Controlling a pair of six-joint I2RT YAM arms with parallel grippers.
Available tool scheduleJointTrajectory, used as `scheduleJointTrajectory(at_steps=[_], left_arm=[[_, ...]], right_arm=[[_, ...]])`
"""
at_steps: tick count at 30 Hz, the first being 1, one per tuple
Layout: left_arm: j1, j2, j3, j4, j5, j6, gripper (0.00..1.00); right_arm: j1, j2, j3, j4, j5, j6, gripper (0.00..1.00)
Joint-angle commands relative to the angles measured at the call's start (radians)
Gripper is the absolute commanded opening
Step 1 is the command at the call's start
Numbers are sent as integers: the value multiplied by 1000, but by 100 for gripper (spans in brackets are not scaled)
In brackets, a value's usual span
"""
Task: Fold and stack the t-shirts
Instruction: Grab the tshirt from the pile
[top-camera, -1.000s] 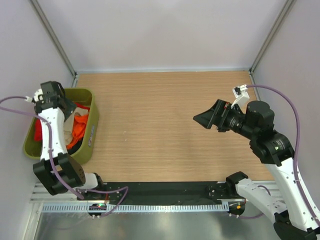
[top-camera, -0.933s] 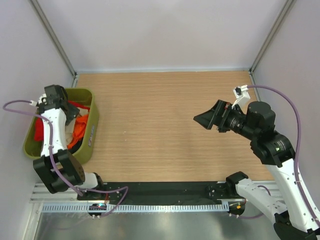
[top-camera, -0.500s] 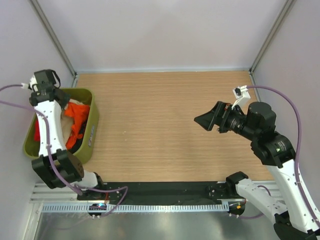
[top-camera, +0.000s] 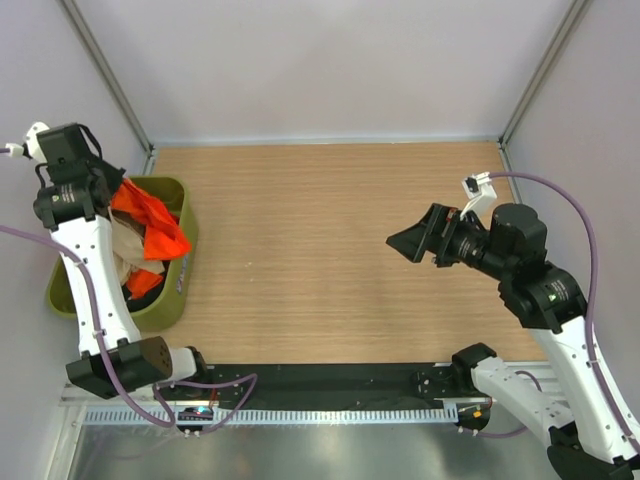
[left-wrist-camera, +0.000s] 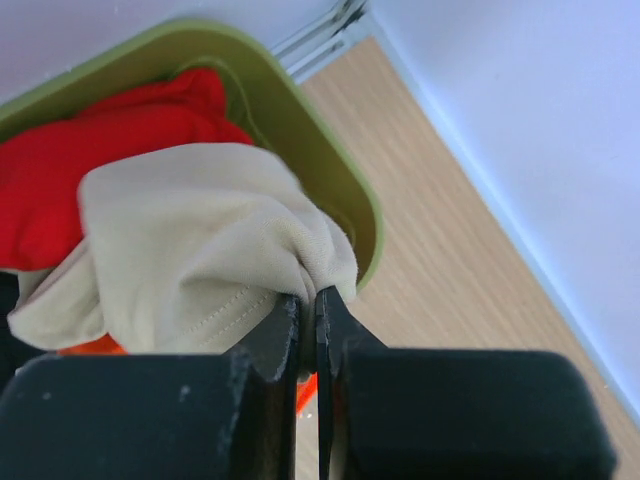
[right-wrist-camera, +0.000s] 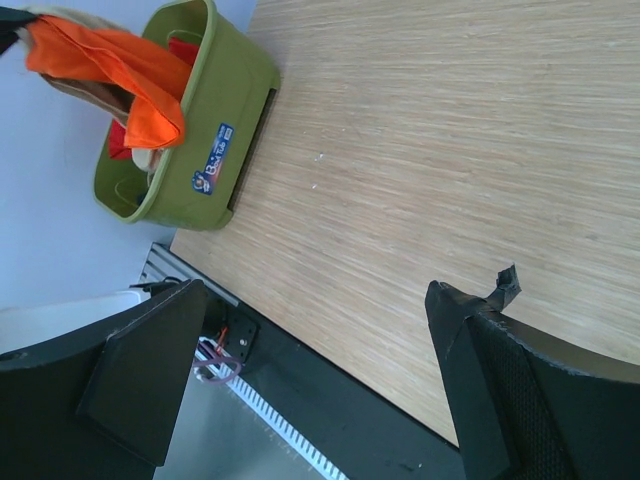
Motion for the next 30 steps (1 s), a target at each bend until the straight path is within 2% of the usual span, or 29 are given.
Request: scheduleJointTrajectory(at_steps=[1,2,3,4,5,6,7,10,11,12,13,14,15,19,20,24,28,30], left_arm=[[-6,-12,-45,24,14,24,0],[-8,-17,-41,32,18,46,1],[-8,-12,-29,26,6,52,9],[-8,-1,14,10,-14,57,21],[-8,20,28,-8,-35,70,18],[-8,32,34,-17,-114,76,7],[-8,40,30,-25,-159,81,0],[-5,48,-24,-51,-365,103,2],[-5,37,-39,-45,-397,109,17],[-5,23,-50,-39,-413,122,36],[-6,19,-55,-39,-407,124,67],[-12,17,-41,-46,-387,132,77],[-24,20,-29,-59,-367,136,82],[-179,34,-42,-99,-269,156,82],[-208,34,-74,-93,-186,144,82],[-212,29,-330,-4,-72,103,82],[-210,81,-415,56,-84,104,86],[-210,126,-414,64,-78,106,84]], right_arm=[[6,-22,9,15,2,10,100],[4,-22,11,12,0,9,100],[4,-21,11,12,2,7,100],[6,-22,11,12,0,9,100],[6,-22,11,14,2,7,100],[4,-21,11,15,0,10,100],[6,-19,11,17,-3,13,100],[6,-22,15,11,-8,10,100],[4,-25,19,5,-6,4,100],[6,-31,22,-9,-3,1,100],[6,-36,23,-15,6,-5,100],[6,-39,25,-20,12,-10,100],[4,-45,19,-23,15,-10,100],[6,-41,5,-4,3,-4,100],[4,-36,5,-4,-5,-4,100],[6,-22,8,-12,-5,-5,100],[4,-36,6,-17,-2,-5,100],[6,-41,8,-14,2,-5,100]])
